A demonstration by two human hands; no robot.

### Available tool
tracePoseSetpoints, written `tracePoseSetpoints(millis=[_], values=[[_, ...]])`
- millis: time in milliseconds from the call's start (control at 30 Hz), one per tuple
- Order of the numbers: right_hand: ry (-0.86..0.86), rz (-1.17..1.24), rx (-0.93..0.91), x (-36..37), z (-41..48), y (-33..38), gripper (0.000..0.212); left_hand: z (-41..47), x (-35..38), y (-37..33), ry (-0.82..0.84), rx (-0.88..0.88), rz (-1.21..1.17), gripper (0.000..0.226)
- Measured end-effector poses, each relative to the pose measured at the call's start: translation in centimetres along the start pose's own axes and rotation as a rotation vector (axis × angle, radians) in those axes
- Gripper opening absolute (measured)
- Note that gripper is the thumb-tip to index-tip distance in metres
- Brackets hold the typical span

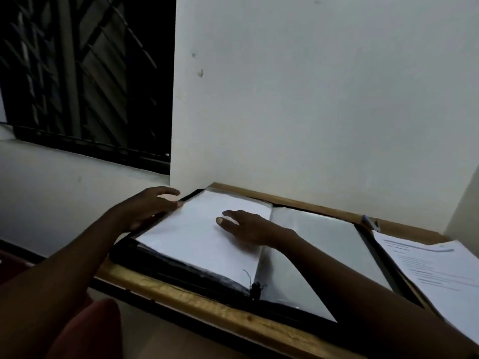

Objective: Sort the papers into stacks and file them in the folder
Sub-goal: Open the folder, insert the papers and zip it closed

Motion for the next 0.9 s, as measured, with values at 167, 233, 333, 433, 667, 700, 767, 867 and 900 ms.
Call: tracePoseSetpoints(millis=[167,233,333,433,667,700,767,867,900], values=[[-0.017,-0.087,0.057,1.2,1.7,0.8,0.071,1.2,1.2,-1.7,-0.006,0.148,0.67,0.035],[-0.012,-0.098,0.059,1.6,1.7,1.3,0.069,2.0,3.3,-2.2,-0.014,0.233,0.818,0.043],[-0.028,-0.123,0.062,2.0,1.7,1.7,0.067,2.7,6.5,-2.1,0.014,0.308,0.816,0.05],[-0.036,-0.149,0.04,2.9,2.1,1.3,0.062,2.8,8.3,-0.8,0.052,0.295,0.918,0.062],[-0.026,-0.256,0.047,4.2,2.5,1.2,0.063,2.7,8.6,1.2,0.082,0.246,0.976,0.056],[-0.019,-0.256,0.049,4.3,2.6,1.2,0.064,2.8,8.5,1.3,0.083,0.25,0.98,0.056],[-0.018,-0.256,0.052,4.4,2.6,1.1,0.064,2.7,8.5,1.4,0.07,0.261,0.991,0.053],[-0.059,-0.237,0.039,4.3,2.5,1.1,0.064,2.1,8.6,1.3,0.016,0.283,0.945,0.053],[-0.097,-0.218,0.024,4.2,2.4,1.2,0.064,2.0,8.5,1.2,0.007,0.278,0.91,0.053]])
Point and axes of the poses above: each hand's wrist, its own z-axis towards the middle knuckle, its own x-axis out of the palm, y = z × x, the point moved 4 cm from there along z, towards the middle knuckle, and after that the axes turned 1 degree about x, right-handed, at the moved point
